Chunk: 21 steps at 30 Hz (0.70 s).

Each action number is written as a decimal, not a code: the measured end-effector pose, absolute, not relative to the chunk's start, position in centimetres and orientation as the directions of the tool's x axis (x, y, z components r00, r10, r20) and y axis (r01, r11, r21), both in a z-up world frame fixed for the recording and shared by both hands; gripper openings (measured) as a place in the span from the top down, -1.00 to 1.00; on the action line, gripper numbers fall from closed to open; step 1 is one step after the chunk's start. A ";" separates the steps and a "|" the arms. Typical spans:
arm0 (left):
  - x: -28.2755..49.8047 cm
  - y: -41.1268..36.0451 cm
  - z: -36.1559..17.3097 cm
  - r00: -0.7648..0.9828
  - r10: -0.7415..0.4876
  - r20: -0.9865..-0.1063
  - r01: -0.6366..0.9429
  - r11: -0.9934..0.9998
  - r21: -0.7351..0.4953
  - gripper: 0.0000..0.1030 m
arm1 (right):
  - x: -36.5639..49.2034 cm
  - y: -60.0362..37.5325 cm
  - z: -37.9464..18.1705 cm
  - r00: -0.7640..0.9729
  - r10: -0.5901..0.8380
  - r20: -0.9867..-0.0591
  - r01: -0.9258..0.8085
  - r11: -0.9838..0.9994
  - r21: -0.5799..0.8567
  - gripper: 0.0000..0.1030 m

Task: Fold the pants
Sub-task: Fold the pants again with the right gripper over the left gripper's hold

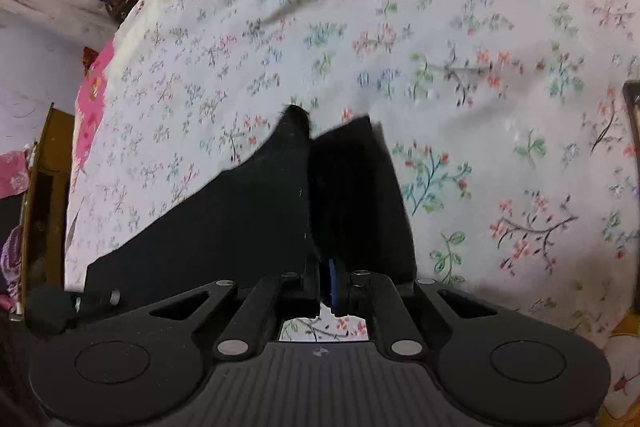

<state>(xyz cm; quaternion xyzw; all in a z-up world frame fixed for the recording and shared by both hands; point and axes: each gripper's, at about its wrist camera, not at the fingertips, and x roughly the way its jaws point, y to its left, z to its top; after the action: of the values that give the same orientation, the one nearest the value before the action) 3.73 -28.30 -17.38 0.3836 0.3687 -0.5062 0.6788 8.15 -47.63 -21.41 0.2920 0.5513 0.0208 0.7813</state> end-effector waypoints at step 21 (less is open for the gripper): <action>7.9 -33.5 -21.4 0.194 -0.343 -0.919 0.964 0.240 0.114 0.68 | 6.7 -52.2 -24.2 0.475 0.472 -0.743 0.372 0.657 0.656 1.00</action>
<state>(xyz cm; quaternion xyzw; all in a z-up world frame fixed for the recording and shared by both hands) 7.90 -33.52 -21.44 0.3796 0.4087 -0.4858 0.6729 6.73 -52.20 -24.20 0.4129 0.5111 0.0331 0.7532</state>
